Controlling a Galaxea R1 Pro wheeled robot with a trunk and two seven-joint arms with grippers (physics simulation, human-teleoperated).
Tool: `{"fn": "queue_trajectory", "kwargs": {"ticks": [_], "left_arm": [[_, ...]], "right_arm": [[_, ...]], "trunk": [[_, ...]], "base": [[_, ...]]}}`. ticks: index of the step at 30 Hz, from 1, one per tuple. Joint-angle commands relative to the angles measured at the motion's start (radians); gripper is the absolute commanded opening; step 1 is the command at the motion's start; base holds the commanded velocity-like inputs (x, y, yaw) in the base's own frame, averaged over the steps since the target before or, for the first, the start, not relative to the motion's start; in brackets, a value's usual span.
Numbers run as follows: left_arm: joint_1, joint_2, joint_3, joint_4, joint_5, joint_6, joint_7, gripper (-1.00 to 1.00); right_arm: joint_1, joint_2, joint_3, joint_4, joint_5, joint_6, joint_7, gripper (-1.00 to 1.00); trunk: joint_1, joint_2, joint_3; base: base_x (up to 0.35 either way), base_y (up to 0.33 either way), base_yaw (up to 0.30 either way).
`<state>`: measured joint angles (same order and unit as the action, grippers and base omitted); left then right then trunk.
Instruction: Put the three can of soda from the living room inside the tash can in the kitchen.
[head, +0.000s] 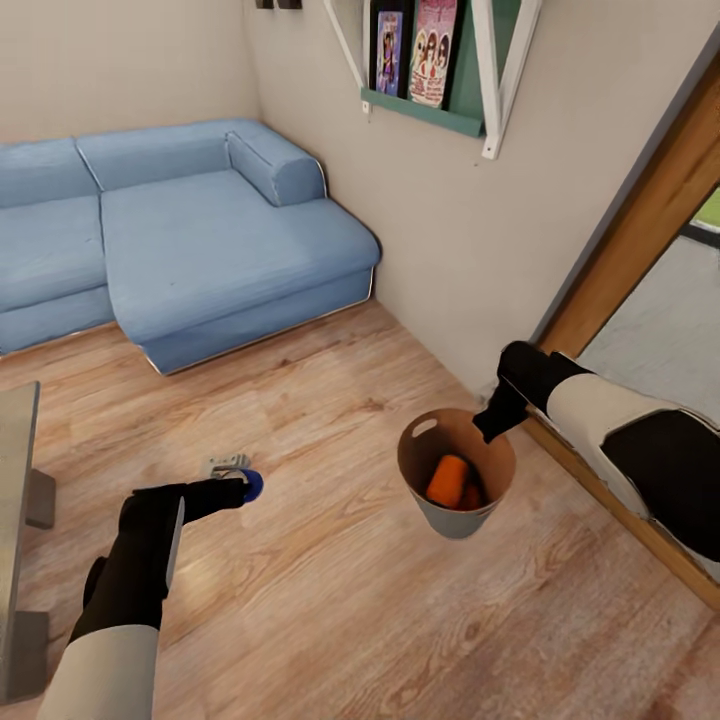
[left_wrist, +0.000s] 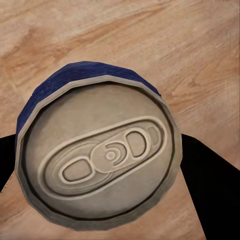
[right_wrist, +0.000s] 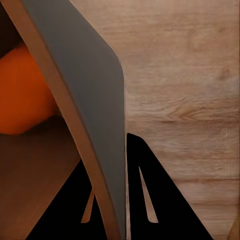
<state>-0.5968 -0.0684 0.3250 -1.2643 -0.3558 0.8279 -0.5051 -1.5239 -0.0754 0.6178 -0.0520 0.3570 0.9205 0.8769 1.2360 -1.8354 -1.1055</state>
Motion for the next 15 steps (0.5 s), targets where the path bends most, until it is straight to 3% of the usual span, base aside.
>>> {"fn": "queue_trajectory", "kwargs": {"ticks": [1,5,9,15], "left_arm": [[0.000,0.000,0.000,-0.001,0.001,-0.002,0.004,-1.00],[0.001,-0.001,0.000,-0.008,0.002,-0.006,0.008,-1.00],[0.010,-0.001,0.001,-0.012,0.003,-0.008,0.009,-1.00],[0.027,0.001,0.003,-0.010,0.003,-0.023,0.009,-1.00]], "right_arm": [[0.012,0.001,-0.012,-0.022,-0.011,0.011,0.003,-1.00],[0.045,0.003,-0.040,-0.096,-0.011,0.037,0.001,-1.00],[0.137,-0.003,-0.073,-0.302,-0.007,0.127,-0.001,-1.00],[0.218,-0.010,-0.079,-0.366,-0.009,0.127,0.000,-1.00]], "trunk": [[-0.004,0.007,0.005],[-0.019,0.035,0.024],[-0.035,0.063,0.043],[-0.058,0.105,0.072]], "base": [[0.000,0.000,0.000],[0.000,0.000,0.000],[0.000,0.000,0.000],[0.000,0.000,0.000]]}}
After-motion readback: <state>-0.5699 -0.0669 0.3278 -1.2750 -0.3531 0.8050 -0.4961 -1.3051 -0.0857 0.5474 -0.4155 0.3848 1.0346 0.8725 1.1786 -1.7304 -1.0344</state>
